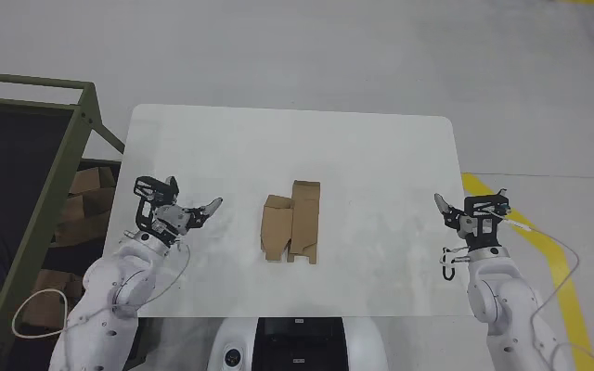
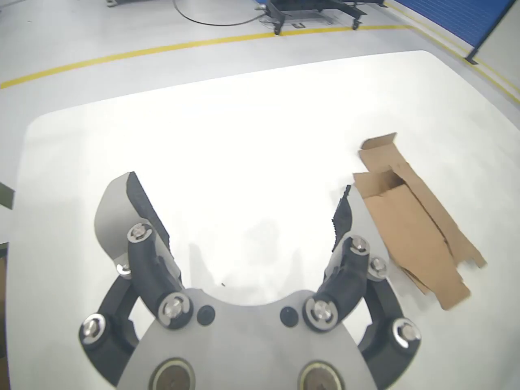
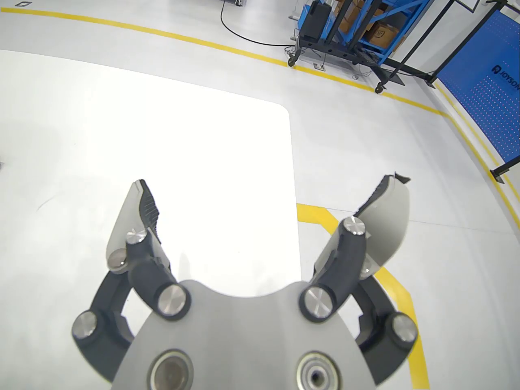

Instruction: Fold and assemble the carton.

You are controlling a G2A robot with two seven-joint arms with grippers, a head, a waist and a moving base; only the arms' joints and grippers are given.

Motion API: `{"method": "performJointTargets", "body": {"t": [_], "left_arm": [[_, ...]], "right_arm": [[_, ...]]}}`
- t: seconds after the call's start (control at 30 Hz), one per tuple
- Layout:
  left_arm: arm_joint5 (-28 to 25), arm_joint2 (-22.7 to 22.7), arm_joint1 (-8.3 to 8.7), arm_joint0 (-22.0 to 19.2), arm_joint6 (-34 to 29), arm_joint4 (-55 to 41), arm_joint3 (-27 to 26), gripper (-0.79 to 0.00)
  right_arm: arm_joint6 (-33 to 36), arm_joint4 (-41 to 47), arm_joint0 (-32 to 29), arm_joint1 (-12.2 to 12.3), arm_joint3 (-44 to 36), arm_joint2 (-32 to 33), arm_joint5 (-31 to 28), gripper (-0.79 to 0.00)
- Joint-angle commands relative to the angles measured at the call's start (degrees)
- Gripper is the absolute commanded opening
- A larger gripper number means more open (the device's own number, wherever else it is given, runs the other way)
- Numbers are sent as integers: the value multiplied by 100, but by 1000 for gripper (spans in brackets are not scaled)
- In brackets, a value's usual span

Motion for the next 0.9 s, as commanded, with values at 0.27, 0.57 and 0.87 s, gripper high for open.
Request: {"method": "performJointTargets", "body": {"t": [0.27,0.57,0.87], "left_arm": [[-1518,-375,164,-232,-1682,-1655,23,0],[-1490,-363,161,-233,-1667,-1674,36,0],[-1417,222,241,-507,-3177,-3584,156,0]], "right_arm": [[0,0,0,0,0,0,0,0],[0,0,0,0,0,0,0,0],[0,0,0,0,0,0,0,0]]}}
